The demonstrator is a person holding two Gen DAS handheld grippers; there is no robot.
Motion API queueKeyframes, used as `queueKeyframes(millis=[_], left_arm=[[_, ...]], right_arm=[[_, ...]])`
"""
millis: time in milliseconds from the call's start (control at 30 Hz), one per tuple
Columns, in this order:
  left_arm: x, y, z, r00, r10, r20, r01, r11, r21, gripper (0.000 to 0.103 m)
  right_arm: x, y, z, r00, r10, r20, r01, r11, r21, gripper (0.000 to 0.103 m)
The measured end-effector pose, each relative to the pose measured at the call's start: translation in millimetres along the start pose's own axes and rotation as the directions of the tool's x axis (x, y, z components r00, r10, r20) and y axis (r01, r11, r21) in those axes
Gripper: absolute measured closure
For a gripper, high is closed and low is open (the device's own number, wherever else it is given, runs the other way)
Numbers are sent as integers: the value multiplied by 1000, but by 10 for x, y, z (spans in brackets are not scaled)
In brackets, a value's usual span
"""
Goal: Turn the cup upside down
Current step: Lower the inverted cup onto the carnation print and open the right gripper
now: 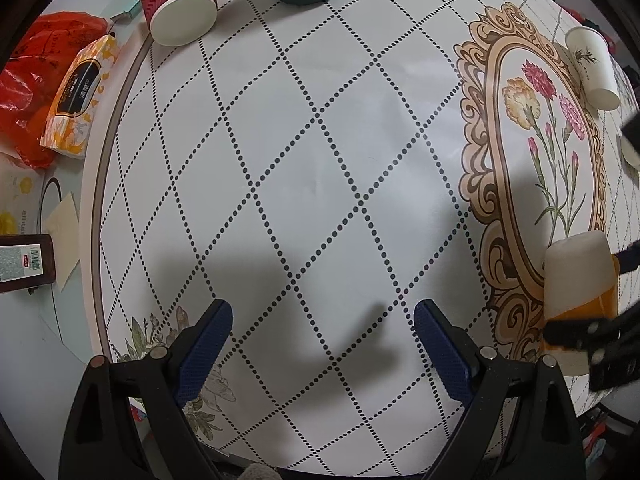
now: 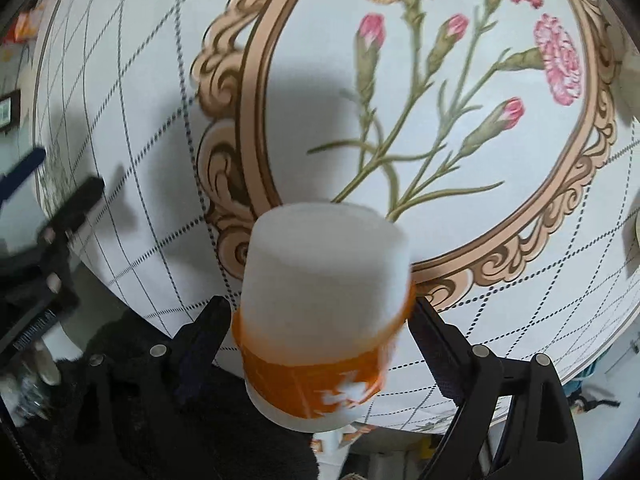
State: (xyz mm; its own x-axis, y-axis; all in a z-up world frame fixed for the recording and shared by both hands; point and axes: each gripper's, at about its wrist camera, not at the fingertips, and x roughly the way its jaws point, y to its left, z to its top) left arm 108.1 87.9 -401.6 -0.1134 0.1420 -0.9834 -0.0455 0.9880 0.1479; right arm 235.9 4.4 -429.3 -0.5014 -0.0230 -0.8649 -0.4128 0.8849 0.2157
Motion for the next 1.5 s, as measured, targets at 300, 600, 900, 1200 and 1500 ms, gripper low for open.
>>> queueKeyframes(millis=[300,600,900,1200,1500], left_arm=[[3,-64,6,1000,4,2,-4,1000,23,10],[4,-89,23,1000,-3,-10,3,1000,31,10],[30,-22,216,997,-70,-32,69,998,-10,10],[85,109,483,992,-115,-51,112,992,-54,10],[66,98,463,994,-98,-44,98,995,-11,10]], right_arm=[[-109,-363,148,999,49,17,-50,993,102,20],[-98,-445,-46,992,46,117,-58,993,100,32],[-475,-662,-396,916,-5,400,-62,986,157,32],[-851,-909,-719,582,-92,808,-148,965,217,32],[-534,-800,-969,452,-170,876,-115,963,246,31]])
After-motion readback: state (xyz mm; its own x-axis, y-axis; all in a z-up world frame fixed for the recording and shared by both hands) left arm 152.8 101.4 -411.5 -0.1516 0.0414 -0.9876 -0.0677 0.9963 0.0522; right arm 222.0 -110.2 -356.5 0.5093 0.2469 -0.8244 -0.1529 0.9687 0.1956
